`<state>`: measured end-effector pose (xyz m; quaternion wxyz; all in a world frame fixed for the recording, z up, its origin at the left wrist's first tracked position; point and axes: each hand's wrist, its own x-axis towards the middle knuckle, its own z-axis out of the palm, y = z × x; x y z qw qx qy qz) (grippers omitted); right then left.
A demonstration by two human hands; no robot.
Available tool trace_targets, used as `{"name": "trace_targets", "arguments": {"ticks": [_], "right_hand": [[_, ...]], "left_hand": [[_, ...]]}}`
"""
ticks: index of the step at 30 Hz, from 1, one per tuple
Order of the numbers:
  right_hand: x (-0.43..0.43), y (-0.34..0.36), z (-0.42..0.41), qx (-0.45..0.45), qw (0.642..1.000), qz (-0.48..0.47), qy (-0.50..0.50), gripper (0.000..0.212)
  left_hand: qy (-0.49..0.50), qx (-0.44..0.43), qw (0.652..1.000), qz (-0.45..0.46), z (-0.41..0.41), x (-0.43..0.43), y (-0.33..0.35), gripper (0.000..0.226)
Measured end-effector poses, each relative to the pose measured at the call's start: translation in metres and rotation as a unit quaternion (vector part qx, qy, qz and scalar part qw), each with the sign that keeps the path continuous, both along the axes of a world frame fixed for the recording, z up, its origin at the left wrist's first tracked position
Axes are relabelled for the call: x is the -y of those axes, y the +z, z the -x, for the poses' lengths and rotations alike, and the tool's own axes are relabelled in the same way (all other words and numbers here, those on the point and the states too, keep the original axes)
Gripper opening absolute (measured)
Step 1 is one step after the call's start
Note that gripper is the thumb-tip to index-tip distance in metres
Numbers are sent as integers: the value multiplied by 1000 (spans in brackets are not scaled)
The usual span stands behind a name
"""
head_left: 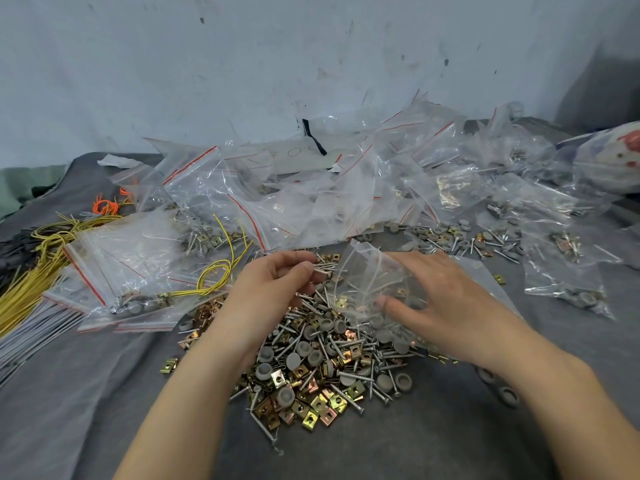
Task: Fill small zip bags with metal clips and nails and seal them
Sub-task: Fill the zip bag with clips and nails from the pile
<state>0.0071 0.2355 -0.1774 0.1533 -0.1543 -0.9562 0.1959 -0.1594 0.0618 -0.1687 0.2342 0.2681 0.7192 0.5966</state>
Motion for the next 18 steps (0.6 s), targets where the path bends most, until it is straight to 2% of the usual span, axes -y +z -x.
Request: {"name": "trace_targets", "arguments": {"ticks": [3,8,11,13,15,18], "right_hand": [[0,0,0,-10,1000,4,4,65],[0,1,2,-28,1000,5,0,64],[1,0,2,-25,1000,1,0,65],[1,0,1,-24,1000,2,-2,65],[2,1,1,-21,1000,4,-3,63],[2,2,0,-21,1000,5,-4,62]], "left_hand": [[16,-69,997,22,-10,-11,2,13],[-87,-52,994,35,-35,-29,9,26],[-46,-23,999,6,-28,-26,14,26],[-5,-39,999,10,-21,-20,13,25],[29,-134,989,57,-13,-12,9,24],[28,-321,929,182,-6,1,1,28]]}}
